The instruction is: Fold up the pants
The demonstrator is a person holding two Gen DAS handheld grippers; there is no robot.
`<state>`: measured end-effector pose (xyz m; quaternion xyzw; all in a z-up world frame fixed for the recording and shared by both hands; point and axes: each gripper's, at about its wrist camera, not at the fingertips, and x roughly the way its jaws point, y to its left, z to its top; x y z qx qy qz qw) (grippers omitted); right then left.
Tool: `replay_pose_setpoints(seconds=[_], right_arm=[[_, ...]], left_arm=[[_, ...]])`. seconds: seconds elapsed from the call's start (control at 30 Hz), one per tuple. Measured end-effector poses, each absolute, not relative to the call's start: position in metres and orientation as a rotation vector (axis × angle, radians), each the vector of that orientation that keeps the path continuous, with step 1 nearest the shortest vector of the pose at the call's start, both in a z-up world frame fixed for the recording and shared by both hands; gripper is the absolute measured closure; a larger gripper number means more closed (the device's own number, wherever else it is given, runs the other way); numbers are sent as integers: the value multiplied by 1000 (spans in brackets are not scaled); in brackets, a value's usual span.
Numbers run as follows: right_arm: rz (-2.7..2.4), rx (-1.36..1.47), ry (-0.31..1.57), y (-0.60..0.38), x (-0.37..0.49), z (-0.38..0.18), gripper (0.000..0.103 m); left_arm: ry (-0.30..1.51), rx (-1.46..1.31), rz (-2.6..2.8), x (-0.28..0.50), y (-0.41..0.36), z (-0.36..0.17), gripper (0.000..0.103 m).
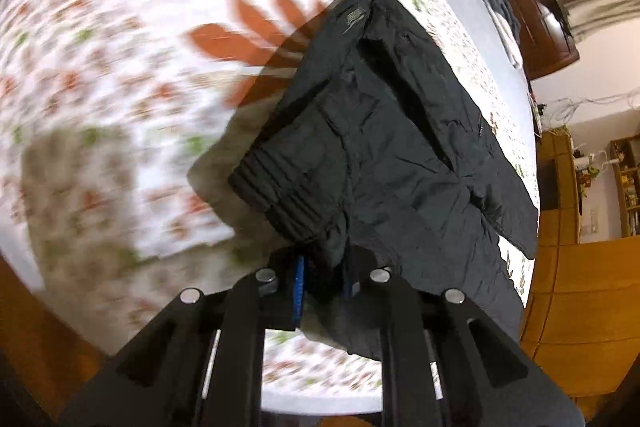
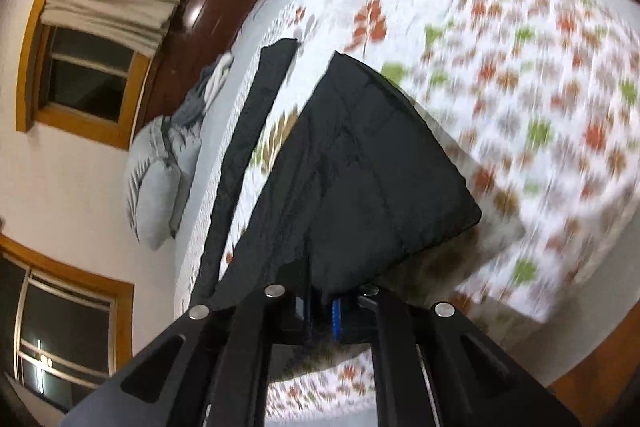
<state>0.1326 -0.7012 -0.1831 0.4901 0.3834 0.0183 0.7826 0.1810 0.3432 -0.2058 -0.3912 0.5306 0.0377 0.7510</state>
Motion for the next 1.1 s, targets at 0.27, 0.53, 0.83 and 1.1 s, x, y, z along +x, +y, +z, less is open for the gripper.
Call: replay_pose_setpoints(seconds=[0.27, 0.53, 0.83, 1.1], right_arm=[[53, 1008, 933, -663, 134, -208, 95], [9, 896, 994, -681, 127, -187, 43], [-86, 566, 905, -682, 116, -100, 21], [2, 670, 1069, -640, 186, -157, 29]], left_arm=[[1173, -905, 129, 157, 375, -223, 85], [1145, -816, 98, 150, 374, -203, 21], [995, -684, 143, 178, 416, -135, 12], [961, -786, 19, 297, 422, -152, 11]])
